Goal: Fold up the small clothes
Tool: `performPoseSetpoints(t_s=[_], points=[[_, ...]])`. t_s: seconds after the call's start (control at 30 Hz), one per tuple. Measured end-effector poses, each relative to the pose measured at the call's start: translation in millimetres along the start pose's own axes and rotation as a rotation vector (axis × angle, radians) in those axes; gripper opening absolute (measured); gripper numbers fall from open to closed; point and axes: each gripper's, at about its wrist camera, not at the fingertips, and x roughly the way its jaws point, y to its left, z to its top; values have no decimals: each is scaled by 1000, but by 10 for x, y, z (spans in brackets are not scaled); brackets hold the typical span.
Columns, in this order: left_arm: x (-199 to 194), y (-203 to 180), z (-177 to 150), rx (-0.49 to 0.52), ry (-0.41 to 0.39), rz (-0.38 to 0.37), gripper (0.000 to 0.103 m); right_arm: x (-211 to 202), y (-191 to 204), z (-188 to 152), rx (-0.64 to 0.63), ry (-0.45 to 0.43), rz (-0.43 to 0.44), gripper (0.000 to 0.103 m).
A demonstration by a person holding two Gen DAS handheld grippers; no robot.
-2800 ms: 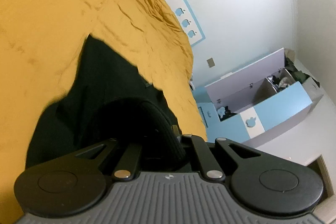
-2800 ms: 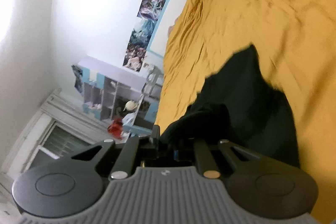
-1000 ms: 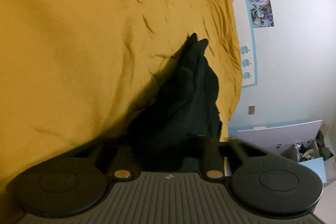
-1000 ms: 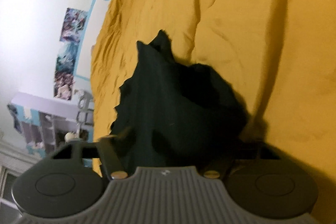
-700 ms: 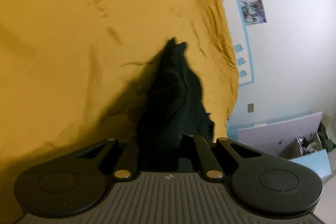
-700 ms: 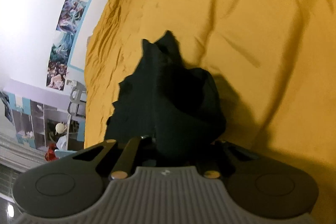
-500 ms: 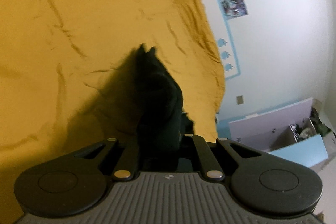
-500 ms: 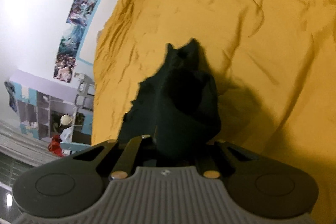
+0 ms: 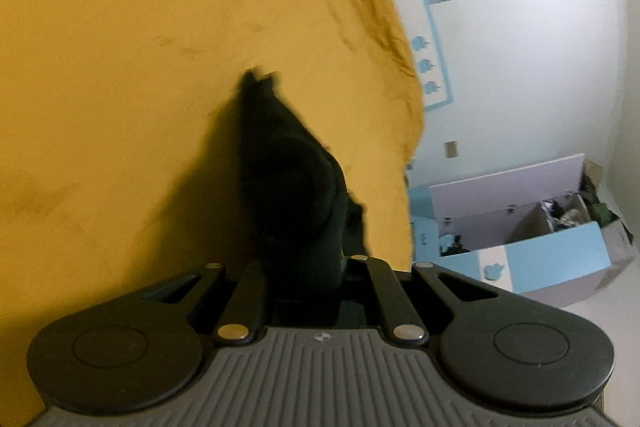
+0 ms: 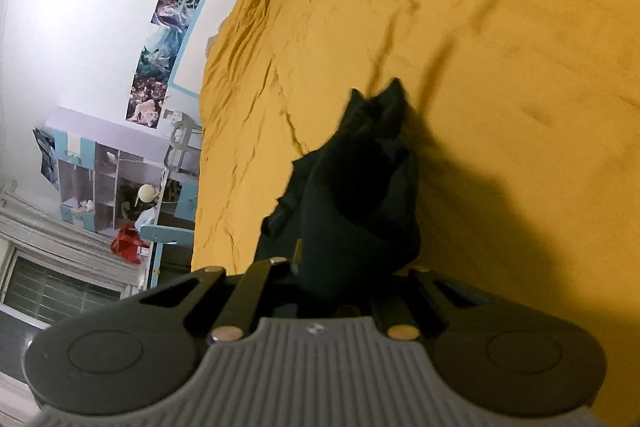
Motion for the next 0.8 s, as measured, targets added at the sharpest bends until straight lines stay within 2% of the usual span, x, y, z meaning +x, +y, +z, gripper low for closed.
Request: performPoseSetpoints(t_s=[0.07, 0.1, 0.13, 0.2, 0.27, 0.3, 0.33, 0.4, 0.43, 0.5, 0.6, 0.67, 0.8], points=[[-13, 213, -60, -14, 1, 49, 9, -57, -296, -131, 53, 6, -5, 2], [-11, 299, -69, -19, 8, 68, 11, -58, -446, -189, 83, 11, -13, 6], [-23, 400, -65, -26, 18, 79, 14, -57, -577, -239, 109, 12, -29, 15], [-103, 512, -26, -48, 46, 70, 18, -130, -832, -330, 164, -17, -70, 14], [-250, 511, 61, -42, 86, 75, 20, -273, -976, -357, 187, -23, 4, 18], [-339, 465, 125, -8, 95, 101, 21, -360, -973, -352, 177, -25, -5, 27], [-412, 407, 163, 29, 97, 130, 25, -451, -938, -336, 143, -28, -21, 34], [-521, 213, 291, 140, 80, 192, 26, -622, -775, -269, 28, -70, -78, 58], [-541, 122, 319, 195, 65, 207, 27, -670, -650, -230, -45, -101, -120, 64], [-495, -68, 340, 274, 23, 225, 32, -654, -326, -145, -220, -164, -168, 67], [-195, -227, 570, 317, -23, 178, 35, -365, 26, 40, -397, -207, -150, 69], [96, -309, 730, 352, -56, 169, 35, -15, 247, 166, -497, -217, -152, 69], [566, -312, 981, 387, -102, 186, 35, 695, 483, 468, -639, -185, -218, 69]])
